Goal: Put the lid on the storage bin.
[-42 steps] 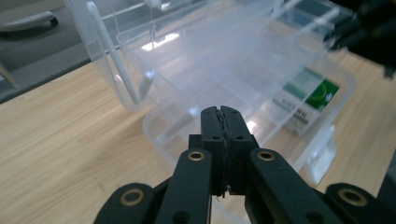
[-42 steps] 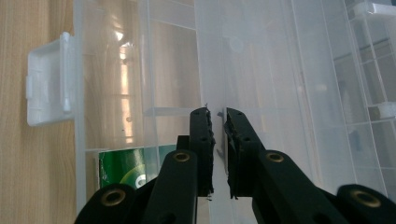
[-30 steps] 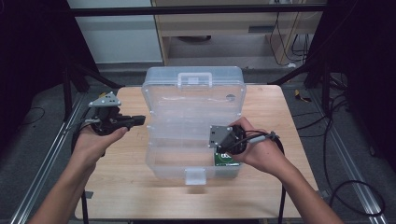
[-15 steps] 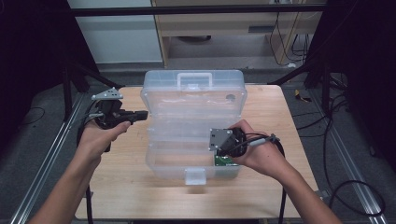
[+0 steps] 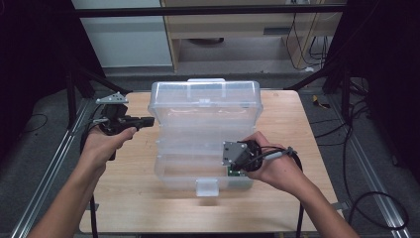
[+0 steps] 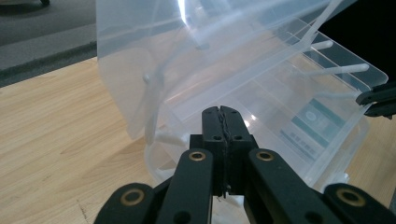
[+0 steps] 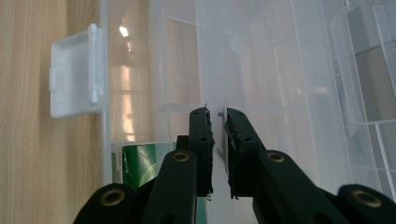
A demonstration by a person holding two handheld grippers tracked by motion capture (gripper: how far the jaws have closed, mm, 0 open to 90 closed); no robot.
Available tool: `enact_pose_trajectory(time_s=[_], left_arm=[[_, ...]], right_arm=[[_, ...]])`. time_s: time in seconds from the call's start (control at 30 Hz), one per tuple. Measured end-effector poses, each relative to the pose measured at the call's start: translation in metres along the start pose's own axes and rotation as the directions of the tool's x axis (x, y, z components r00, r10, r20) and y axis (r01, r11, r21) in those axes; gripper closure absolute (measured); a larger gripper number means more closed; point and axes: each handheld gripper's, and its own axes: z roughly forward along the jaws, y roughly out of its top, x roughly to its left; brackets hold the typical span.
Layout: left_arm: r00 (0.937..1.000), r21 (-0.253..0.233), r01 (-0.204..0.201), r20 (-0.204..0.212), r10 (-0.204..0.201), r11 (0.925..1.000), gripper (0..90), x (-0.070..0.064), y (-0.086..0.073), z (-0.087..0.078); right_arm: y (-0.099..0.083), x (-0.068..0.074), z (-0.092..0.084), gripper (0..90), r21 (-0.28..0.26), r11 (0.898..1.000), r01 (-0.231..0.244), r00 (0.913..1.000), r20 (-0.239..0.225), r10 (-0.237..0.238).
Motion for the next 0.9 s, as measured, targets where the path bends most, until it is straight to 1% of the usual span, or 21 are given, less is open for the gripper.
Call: enact_pose_trajectory(time_s=[0.07,0.13,0.17,0.23,0.43,0.53,0.6,0.63,0.7,0.73,0.77,0.83,0.9], left_arm=[[1.0000,-0.005,0.007,-0.004,-0.007,1.0000,89.6,0.000,0.000,0.000],[1.0000,-0.003,0.008,0.003,-0.008,1.0000,89.6,0.000,-0.001,0.000],[0.9999,-0.004,0.010,0.003,-0.010,0.9999,89.7,-0.001,-0.002,0.000],[1.0000,-0.005,0.009,0.003,-0.009,0.9999,89.7,-0.002,-0.004,0.002],[0.9998,-0.007,0.014,0.015,-0.014,0.9999,89.7,-0.004,-0.012,0.001],[0.9999,-0.002,0.009,0.014,-0.009,1.0000,89.6,-0.006,-0.017,0.001],[0.9999,0.001,0.000,0.013,0.000,1.0000,89.6,-0.008,-0.019,0.001],[0.9999,0.001,-0.005,0.011,0.005,1.0000,89.6,-0.009,-0.020,0.000],[0.9999,0.000,-0.002,0.011,0.002,1.0000,89.6,-0.011,-0.024,0.001],[1.0000,-0.004,0.003,0.007,-0.003,1.0000,89.6,-0.012,-0.026,0.001],[1.0000,-0.004,0.001,0.004,-0.001,1.0000,89.6,-0.013,-0.029,0.001],[1.0000,-0.002,-0.003,-0.009,0.003,1.0000,89.7,-0.014,-0.033,0.001],[1.0000,-0.009,0.006,-0.002,-0.006,0.9999,89.7,-0.014,-0.037,0.001]], right_arm=[[0.000,0.001,0.000,81.7,0.003,1.000,0.000,1.0000,0.000,0.000],[0.000,0.003,0.000,81.7,0.002,1.000,0.008,1.0000,-0.001,-0.008],[-0.001,0.006,0.001,81.9,0.004,1.000,0.011,0.9999,-0.009,-0.011],[-0.001,0.007,0.000,82.1,0.007,1.000,0.010,0.9999,-0.005,-0.010],[-0.003,0.011,0.001,82.1,0.002,1.000,0.002,0.9999,-0.011,-0.002],[-0.003,0.013,0.002,81.9,0.002,1.000,-0.003,0.9999,-0.010,0.003],[-0.005,0.016,0.002,81.0,-0.002,1.000,-0.030,0.9995,-0.010,0.030],[-0.005,0.016,0.002,81.0,-0.002,1.000,-0.030,0.9995,-0.010,0.030],[-0.005,0.017,0.002,80.6,-0.003,0.999,-0.040,0.9991,-0.010,0.040],[-0.005,0.017,0.003,80.5,-0.004,0.999,-0.039,0.9992,-0.010,0.039],[-0.005,0.018,0.003,80.5,-0.003,0.999,-0.049,0.9988,-0.010,0.049],[-0.005,0.020,0.003,80.6,-0.003,0.999,-0.047,0.9989,-0.007,0.047],[-0.006,0.022,0.003,80.8,-0.001,0.999,-0.048,0.9988,-0.010,0.048]])
